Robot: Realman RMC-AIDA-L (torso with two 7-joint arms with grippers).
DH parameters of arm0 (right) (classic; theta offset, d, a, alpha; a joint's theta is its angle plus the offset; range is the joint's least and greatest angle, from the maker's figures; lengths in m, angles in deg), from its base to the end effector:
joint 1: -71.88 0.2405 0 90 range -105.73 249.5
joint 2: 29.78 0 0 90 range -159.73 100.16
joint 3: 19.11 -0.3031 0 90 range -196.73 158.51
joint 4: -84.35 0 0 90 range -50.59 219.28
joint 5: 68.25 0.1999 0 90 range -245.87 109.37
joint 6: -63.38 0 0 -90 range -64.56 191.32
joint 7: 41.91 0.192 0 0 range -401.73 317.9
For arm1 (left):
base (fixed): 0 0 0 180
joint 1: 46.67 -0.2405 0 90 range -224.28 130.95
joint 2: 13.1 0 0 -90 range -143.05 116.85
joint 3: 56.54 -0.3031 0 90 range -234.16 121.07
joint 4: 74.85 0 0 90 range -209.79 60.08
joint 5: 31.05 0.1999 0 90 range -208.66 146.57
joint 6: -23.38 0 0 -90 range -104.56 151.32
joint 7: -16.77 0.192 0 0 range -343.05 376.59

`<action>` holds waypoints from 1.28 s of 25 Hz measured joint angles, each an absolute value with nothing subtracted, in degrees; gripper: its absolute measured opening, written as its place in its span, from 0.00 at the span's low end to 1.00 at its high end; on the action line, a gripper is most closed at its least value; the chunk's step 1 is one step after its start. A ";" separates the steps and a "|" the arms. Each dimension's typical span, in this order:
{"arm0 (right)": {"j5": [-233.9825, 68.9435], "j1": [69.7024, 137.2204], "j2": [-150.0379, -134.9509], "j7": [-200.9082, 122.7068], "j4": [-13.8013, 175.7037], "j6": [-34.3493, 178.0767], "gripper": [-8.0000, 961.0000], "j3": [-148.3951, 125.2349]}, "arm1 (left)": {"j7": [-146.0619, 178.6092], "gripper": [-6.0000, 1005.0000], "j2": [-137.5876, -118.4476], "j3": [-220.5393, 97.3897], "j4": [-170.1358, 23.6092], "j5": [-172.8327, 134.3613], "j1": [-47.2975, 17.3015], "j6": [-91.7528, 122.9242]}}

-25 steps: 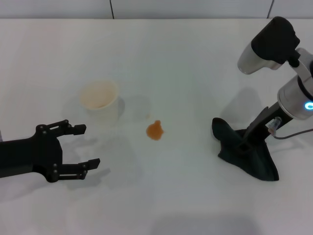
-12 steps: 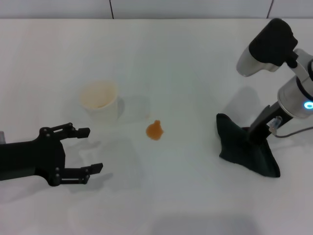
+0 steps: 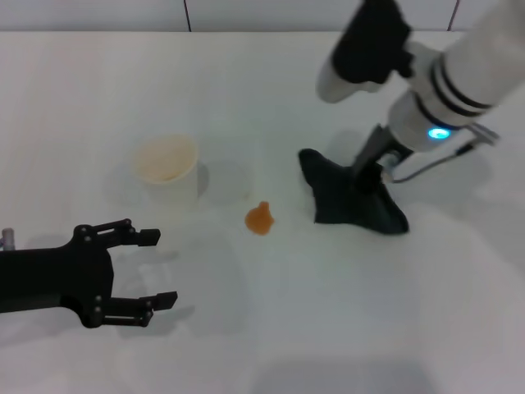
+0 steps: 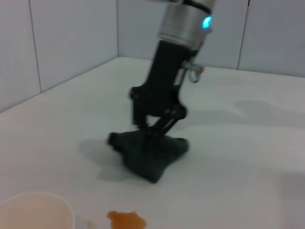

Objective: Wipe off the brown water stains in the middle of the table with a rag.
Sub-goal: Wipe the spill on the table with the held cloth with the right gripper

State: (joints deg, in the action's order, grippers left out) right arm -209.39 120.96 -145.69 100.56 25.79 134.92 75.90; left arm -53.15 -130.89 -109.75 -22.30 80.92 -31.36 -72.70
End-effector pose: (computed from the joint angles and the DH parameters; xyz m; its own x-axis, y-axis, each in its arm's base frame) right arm 0.1895 0.4291 -0.1183 0.8622 -0.3975 0.3140 -0.2715 -0.8859 -0.3761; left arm -0.3142 0.2782 -0.0511 0.9256 0.1654 0.3406 0.2325 -0.9583 -0.1663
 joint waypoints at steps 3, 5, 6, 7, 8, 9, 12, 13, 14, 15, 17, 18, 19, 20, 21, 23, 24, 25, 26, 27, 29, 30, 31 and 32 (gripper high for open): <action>-207.25 126.17 -145.81 98.88 32.59 130.66 0.10 77.98 | -53.25 0.88 -130.43 -109.39 -22.21 80.91 -31.84 -72.89; -205.28 127.99 -145.90 97.45 34.56 128.89 0.10 78.35 | -53.46 0.88 -129.94 -109.32 -22.20 80.73 -32.09 -73.27; -204.26 128.35 -145.92 96.66 34.92 128.31 0.10 78.42 | -53.67 0.88 -129.65 -109.30 -22.24 80.62 -32.20 -73.56; -203.44 128.49 -145.92 96.10 35.05 127.95 0.10 78.43 | -53.93 0.88 -129.46 -109.30 -22.27 80.59 -32.23 -73.82; -201.76 128.76 -145.95 94.97 35.18 127.27 0.10 78.46 | -54.26 0.88 -129.23 -109.30 -22.32 80.58 -32.26 -74.08; -200.69 128.92 -145.96 94.35 35.20 126.92 0.10 78.67 | -54.51 0.88 -129.05 -109.29 -22.36 80.58 -32.28 -74.24; -197.86 129.41 -146.02 93.41 35.27 126.32 0.10 81.29 | -55.09 0.88 -128.61 -108.86 -22.38 80.52 -32.28 -75.06; -197.65 129.44 -146.02 93.39 35.27 126.27 0.10 81.65 | -55.11 0.88 -128.61 -108.55 -22.38 80.50 -32.28 -75.24; -196.40 129.53 -146.01 93.37 35.25 125.80 0.10 83.34 | -55.10 0.88 -128.61 -108.16 -22.38 80.48 -32.28 -75.47; -195.23 129.62 -146.00 93.37 35.14 125.25 0.10 84.95 | -55.06 0.88 -128.61 -107.89 -22.38 80.47 -32.28 -75.59; -193.03 129.70 -146.00 93.33 34.87 124.45 0.10 87.86 | -55.02 0.88 -128.63 -107.69 -22.38 80.40 -32.23 -75.71; -191.94 129.71 -146.00 93.18 34.73 124.27 0.10 88.85 | -55.03 0.88 -128.63 -107.69 -22.38 80.40 -32.20 -75.71; -190.48 129.72 -145.99 92.71 34.54 124.16 0.10 89.96 | -55.08 0.88 -128.65 -107.69 -22.38 80.40 -32.14 -75.68; -188.76 129.72 -145.98 91.86 34.37 124.20 0.10 90.76 | -55.12 0.88 -128.68 -107.69 -22.39 80.40 -32.08 -75.60; -187.11 129.73 -145.97 91.00 34.16 124.32 0.10 91.55 | -55.13 0.88 -128.72 -107.69 -22.38 80.42 -32.04 -75.53; -183.36 129.66 -145.97 88.45 33.63 125.00 0.10 93.18 | -55.16 0.88 -128.82 -107.69 -22.38 80.44 -31.93 -75.40; -181.81 129.60 -145.97 87.45 33.43 125.37 0.10 93.80 | -55.19 0.88 -128.87 -107.69 -22.38 80.45 -31.90 -75.37; -180.37 129.58 -145.97 86.42 33.30 125.61 0.10 94.47 | -55.21 0.88 -128.88 -107.69 -22.38 80.44 -31.87 -75.35; -179.36 129.56 -145.98 85.68 33.23 125.78 0.10 94.92 | -55.21 0.88 -128.95 -107.69 -22.39 80.43 -31.85 -75.34; -178.13 129.55 -145.97 84.68 33.24 125.84 0.10 95.68 | -55.22 0.88 -128.98 -107.69 -22.38 80.41 -31.85 -75.33; -177.45 129.55 -145.97 83.80 33.48 125.63 0.10 96.34 | -55.23 0.88 -129.08 -107.70 -22.38 80.37 -31.84 -75.26; -177.42 129.56 -145.96 83.37 33.97 124.85 0.10 96.60 | -55.23 0.88 -129.12 -107.69 -22.38 80.36 -31.84 -75.23; -177.71 129.60 -145.97 83.27 34.54 124.13 0.10 96.63 | -55.24 0.88 -129.16 -107.69 -22.38 80.35 -31.85 -75.17; -178.01 129.65 -145.96 83.22 35.05 123.44 0.10 96.55 | -55.24 0.88 -129.21 -107.67 -22.39 80.35 -31.87 -75.14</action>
